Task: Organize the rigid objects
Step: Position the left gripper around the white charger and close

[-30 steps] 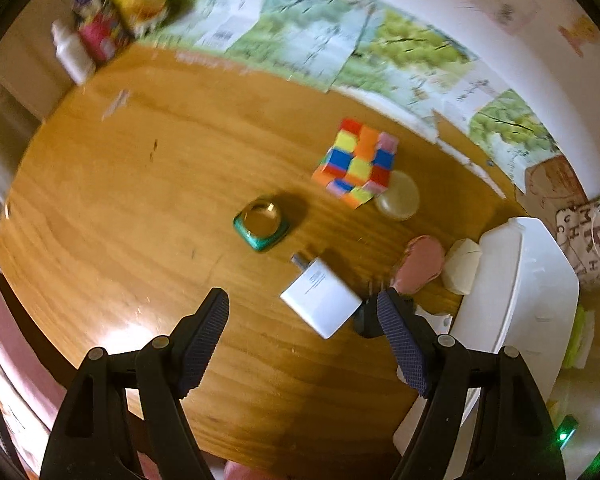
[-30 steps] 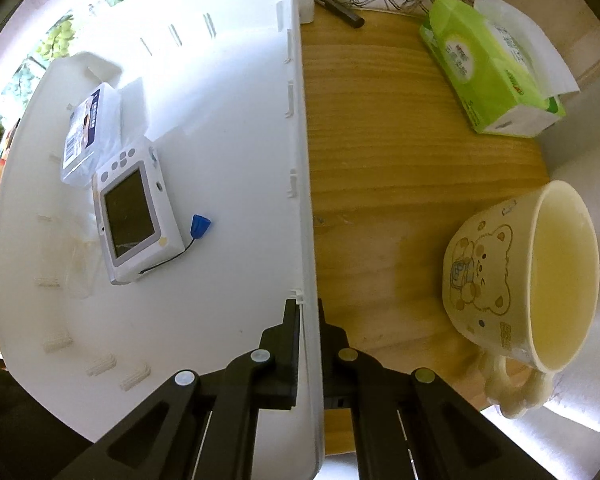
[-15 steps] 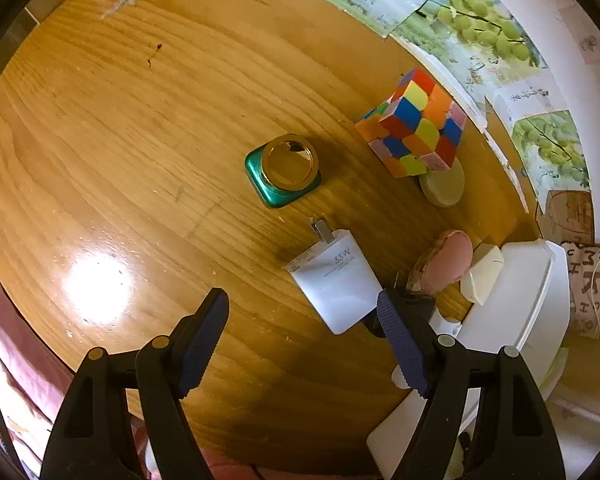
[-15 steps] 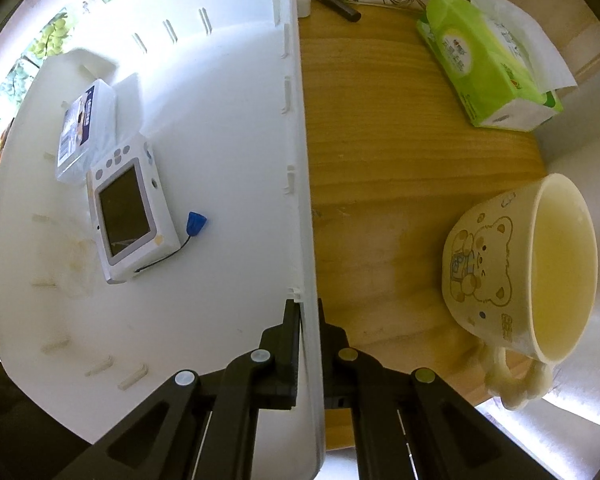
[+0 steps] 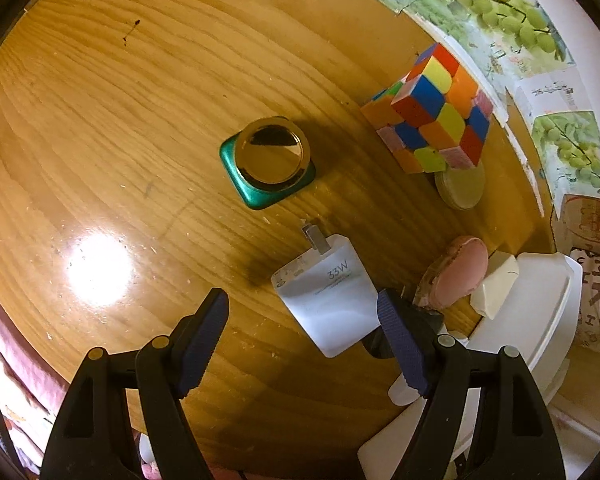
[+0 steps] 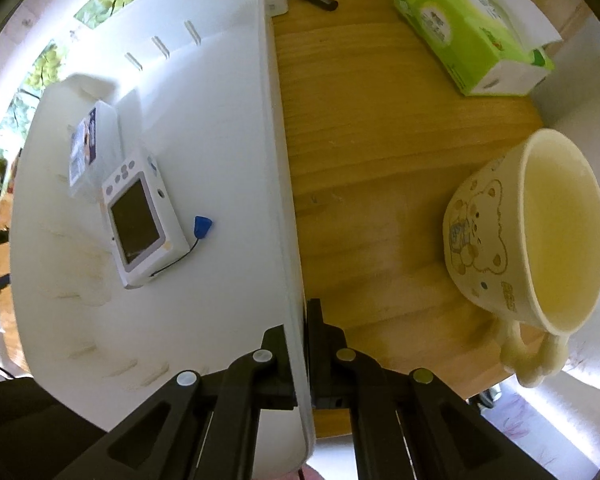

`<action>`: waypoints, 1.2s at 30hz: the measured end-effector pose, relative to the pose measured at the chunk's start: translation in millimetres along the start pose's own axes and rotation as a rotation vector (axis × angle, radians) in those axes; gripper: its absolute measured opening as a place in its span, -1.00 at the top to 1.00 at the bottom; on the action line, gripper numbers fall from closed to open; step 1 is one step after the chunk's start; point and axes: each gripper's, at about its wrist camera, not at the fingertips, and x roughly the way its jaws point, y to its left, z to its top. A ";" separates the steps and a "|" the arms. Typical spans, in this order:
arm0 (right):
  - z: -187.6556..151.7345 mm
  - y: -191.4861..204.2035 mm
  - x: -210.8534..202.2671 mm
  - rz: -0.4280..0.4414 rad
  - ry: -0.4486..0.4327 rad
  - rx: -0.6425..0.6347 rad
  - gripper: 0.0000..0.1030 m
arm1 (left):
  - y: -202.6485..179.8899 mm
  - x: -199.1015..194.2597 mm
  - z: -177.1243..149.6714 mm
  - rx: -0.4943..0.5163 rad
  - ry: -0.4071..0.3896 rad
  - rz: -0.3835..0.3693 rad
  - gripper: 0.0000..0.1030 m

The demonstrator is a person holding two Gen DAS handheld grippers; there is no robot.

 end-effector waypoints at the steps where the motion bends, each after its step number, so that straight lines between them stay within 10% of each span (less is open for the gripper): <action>1: 0.2 -0.6 -0.3 0.002 0.000 0.001 0.95 | 0.7 0.9 0.0 0.000 0.001 0.001 -0.54; 36: 14.7 4.6 -22.3 -0.008 0.000 -0.012 0.94 | -0.9 39.6 17.8 -0.023 0.072 -0.077 -0.23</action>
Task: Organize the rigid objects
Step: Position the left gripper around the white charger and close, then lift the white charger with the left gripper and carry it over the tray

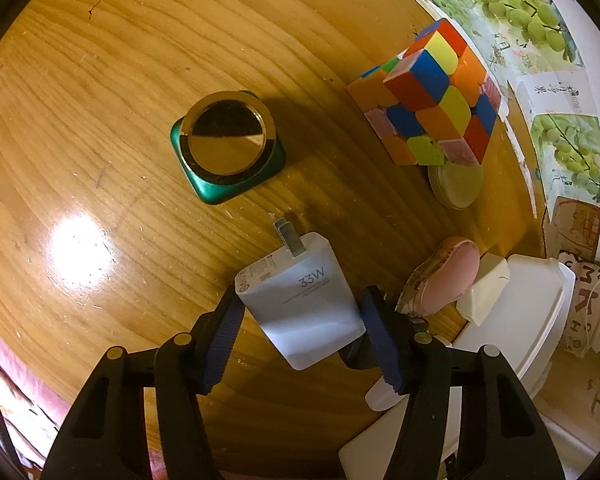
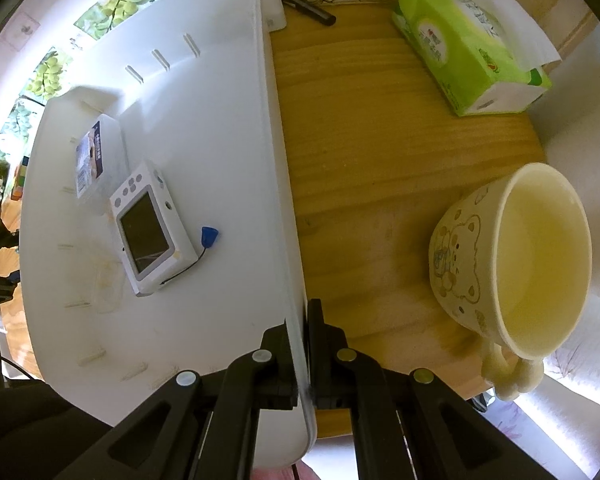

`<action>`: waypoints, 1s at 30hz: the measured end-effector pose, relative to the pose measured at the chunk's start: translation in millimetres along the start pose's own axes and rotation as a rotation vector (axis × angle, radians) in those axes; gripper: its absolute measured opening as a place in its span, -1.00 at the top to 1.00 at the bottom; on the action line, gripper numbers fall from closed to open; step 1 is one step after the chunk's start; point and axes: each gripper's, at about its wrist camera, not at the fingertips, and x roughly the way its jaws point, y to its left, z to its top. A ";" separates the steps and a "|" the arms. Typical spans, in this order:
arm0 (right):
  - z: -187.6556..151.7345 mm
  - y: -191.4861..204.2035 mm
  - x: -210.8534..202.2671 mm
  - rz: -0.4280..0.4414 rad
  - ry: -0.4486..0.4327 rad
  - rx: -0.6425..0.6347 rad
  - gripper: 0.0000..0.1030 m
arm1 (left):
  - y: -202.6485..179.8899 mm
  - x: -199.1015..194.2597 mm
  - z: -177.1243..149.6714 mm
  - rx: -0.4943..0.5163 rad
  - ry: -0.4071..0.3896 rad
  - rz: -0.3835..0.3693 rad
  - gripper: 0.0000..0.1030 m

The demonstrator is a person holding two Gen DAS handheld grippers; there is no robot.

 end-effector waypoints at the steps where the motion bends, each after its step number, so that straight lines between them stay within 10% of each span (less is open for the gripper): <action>1: 2.0 -0.2 -3.2 0.000 0.000 -0.001 0.94 | -0.4 0.0 0.5 0.001 0.001 0.001 -0.23; 30: 5.5 9.6 -15.3 -0.008 -0.008 -0.049 0.94 | -21.2 -34.2 -35.5 0.141 -0.028 0.073 -0.06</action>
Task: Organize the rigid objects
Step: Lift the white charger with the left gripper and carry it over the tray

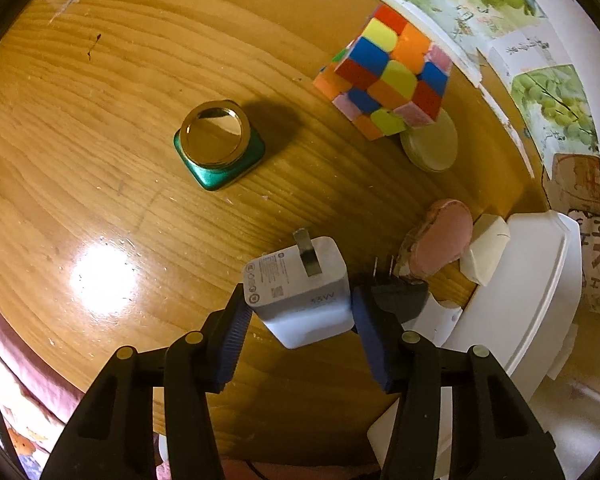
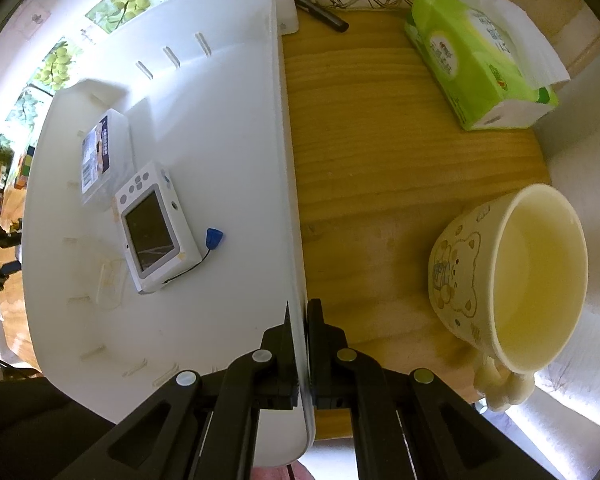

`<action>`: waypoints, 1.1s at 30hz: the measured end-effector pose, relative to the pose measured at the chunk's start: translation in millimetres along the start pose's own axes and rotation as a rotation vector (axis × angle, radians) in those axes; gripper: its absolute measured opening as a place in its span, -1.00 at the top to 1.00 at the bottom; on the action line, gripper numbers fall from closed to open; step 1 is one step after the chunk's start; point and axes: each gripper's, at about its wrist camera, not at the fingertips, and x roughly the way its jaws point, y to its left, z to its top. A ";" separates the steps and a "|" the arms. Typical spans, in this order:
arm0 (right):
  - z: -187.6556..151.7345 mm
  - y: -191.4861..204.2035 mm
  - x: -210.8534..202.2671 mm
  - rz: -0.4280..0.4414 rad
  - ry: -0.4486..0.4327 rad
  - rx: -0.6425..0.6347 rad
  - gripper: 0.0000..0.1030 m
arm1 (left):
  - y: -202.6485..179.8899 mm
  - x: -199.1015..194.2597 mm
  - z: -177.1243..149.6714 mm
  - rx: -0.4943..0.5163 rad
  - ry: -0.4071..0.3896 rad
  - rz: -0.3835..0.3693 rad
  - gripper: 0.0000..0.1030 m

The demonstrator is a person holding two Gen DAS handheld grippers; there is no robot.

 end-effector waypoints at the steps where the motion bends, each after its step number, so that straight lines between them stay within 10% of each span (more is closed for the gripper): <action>1: -0.3 0.8 -0.1 -0.002 0.000 -0.006 0.94 | -1.0 -1.2 0.5 0.002 0.000 0.000 -0.05; 33: 2.3 6.5 -2.6 -0.008 0.003 -0.089 0.96 | -74.1 -65.4 -40.5 0.267 -0.122 0.011 -0.05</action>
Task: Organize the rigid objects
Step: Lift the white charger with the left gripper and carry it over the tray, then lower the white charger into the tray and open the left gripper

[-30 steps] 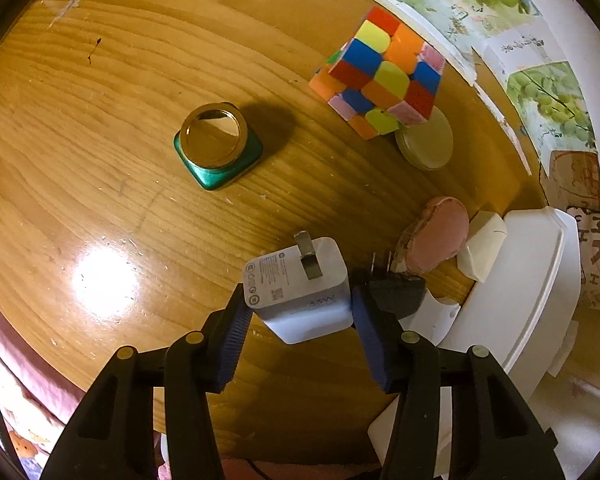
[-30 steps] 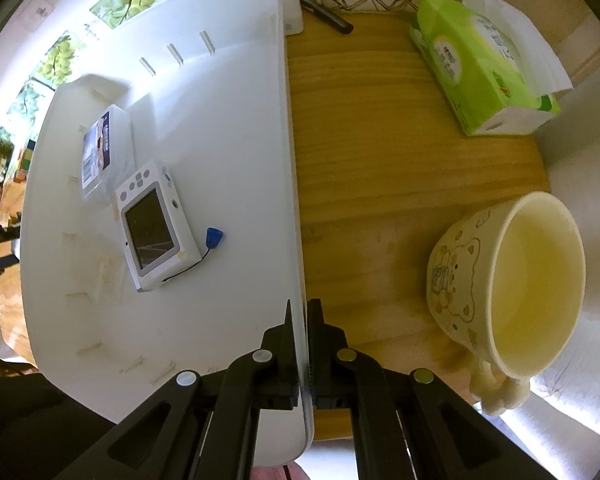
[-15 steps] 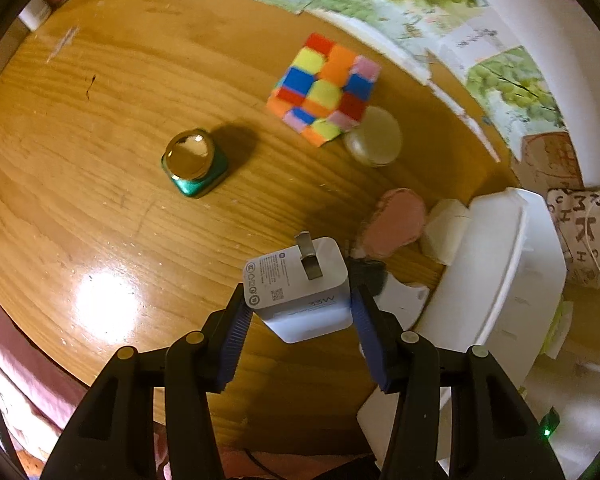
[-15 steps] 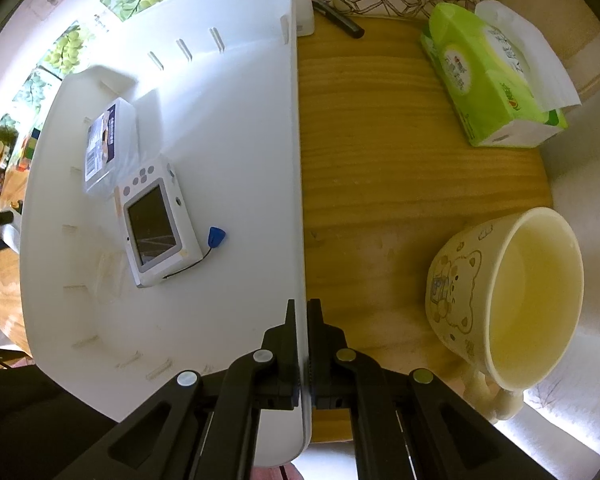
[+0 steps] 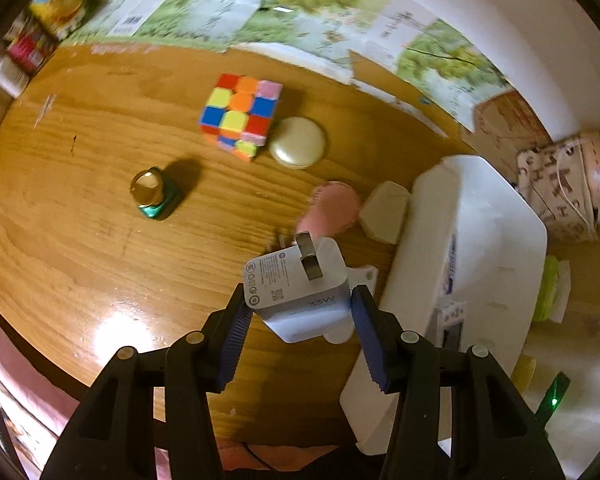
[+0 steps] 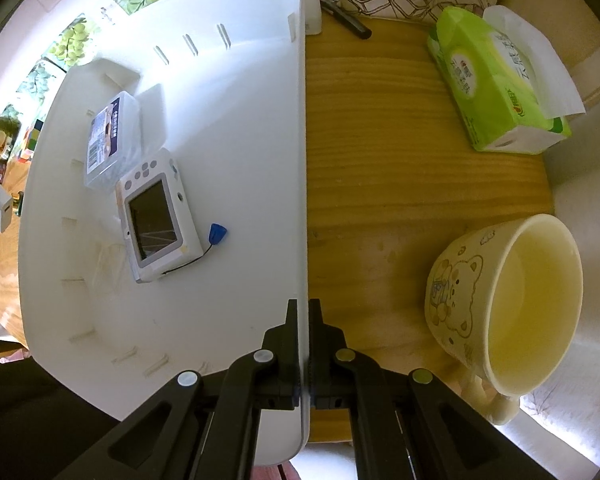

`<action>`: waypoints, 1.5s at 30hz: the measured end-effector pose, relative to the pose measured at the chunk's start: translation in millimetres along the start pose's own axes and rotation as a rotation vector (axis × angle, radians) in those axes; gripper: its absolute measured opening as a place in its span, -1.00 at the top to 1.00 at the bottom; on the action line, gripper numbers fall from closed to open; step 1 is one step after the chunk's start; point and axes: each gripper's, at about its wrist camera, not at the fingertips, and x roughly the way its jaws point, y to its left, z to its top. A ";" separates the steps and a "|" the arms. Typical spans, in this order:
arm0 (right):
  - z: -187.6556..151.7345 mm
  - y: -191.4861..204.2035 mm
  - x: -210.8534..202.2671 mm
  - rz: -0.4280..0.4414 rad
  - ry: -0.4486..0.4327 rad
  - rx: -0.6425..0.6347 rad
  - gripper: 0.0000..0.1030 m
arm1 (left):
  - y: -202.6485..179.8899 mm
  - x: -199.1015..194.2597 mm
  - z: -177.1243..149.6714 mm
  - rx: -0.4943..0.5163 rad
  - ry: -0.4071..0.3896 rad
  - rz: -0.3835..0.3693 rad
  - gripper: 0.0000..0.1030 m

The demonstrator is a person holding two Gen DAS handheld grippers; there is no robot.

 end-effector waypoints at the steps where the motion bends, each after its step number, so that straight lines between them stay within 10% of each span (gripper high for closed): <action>1: -0.4 -0.6 0.3 0.004 -0.001 0.002 0.96 | -3.5 -1.3 -1.0 0.010 -0.002 0.001 -0.05; 15: -2.8 -2.4 -1.1 0.014 -0.010 -0.029 0.96 | -74.0 -18.0 -24.1 0.221 -0.039 0.010 -0.05; 45: -11.8 15.7 0.0 -0.040 -0.049 -0.081 0.95 | -159.3 29.7 -71.2 0.512 0.134 0.071 -0.06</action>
